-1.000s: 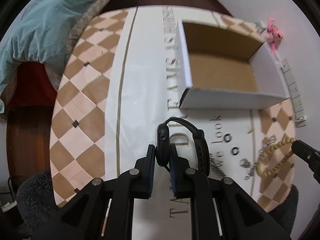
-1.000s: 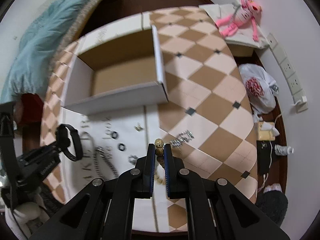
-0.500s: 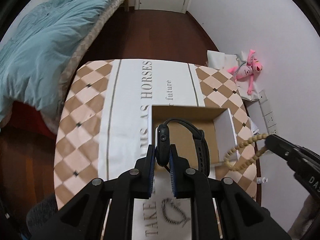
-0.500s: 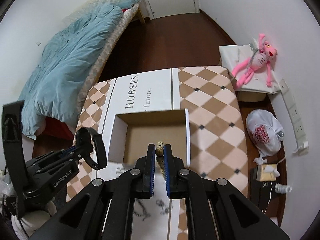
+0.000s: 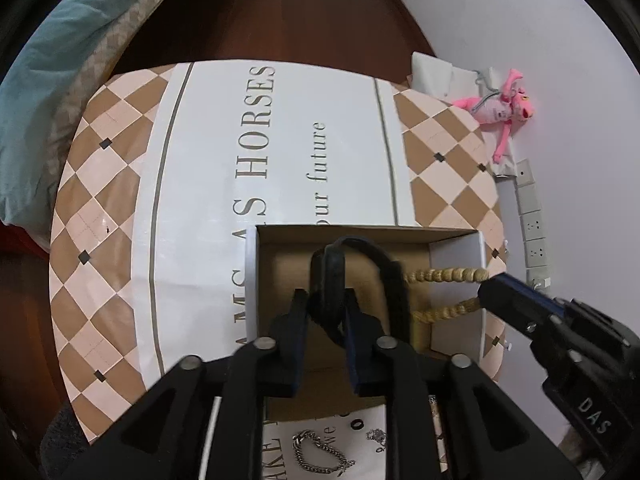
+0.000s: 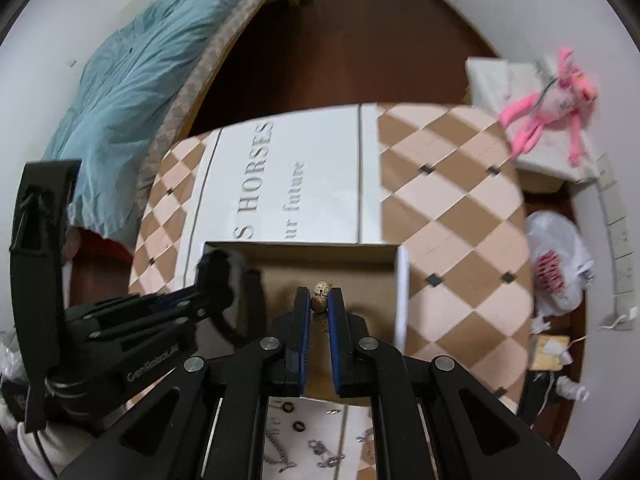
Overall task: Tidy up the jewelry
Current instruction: 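Carry the watch band and bead bracelet into the white box and open both grippers, then lift both grippers up out of the box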
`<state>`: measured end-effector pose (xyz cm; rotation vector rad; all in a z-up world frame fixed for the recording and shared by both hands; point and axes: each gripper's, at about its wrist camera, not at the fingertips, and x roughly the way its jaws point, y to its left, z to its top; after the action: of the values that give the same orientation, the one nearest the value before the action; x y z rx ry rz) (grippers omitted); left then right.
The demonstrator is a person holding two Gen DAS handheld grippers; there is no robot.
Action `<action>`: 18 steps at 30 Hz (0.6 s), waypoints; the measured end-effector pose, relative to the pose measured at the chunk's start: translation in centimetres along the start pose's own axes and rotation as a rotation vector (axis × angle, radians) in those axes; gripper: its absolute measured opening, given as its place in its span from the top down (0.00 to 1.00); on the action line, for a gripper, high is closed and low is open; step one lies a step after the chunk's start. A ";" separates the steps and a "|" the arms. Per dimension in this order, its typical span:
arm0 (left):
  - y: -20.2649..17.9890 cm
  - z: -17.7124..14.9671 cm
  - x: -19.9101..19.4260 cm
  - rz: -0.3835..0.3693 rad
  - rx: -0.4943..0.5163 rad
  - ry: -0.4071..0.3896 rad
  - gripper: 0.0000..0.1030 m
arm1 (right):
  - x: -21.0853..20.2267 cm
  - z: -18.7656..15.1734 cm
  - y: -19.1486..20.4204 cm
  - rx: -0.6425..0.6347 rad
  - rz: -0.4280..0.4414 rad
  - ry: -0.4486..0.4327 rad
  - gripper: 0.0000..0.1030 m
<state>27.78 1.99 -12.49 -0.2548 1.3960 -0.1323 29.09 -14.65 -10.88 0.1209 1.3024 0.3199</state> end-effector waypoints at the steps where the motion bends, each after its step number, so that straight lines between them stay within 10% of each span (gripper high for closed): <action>1: 0.0 0.2 -0.1 0.008 -0.003 -0.001 0.70 | 0.5 0.1 -0.3 0.004 -0.009 0.018 0.90; 4: 0.2 0.1 -0.9 0.028 -0.011 -0.029 0.38 | 0.9 -0.1 -1.1 0.025 -0.039 0.029 0.59; 8: 0.5 -0.2 -2.2 0.104 -0.004 -0.079 0.20 | 0.0 -0.9 -1.8 0.029 -0.081 -0.007 0.47; 13: 0.8 -1.9 -3.1 0.225 0.014 -0.159 0.13 | -0.5 -2.8 -1.8 0.015 -0.203 -0.049 0.09; 18: 1.7 -4.3 -2.6 0.282 0.009 -0.202 0.05 | 0.8 -5.0 -1.7 -0.002 -0.277 -0.039 0.07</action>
<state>23.03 3.79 -11.07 -0.0592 1.2158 0.1179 24.77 -16.48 -13.43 -0.0546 1.2614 0.0817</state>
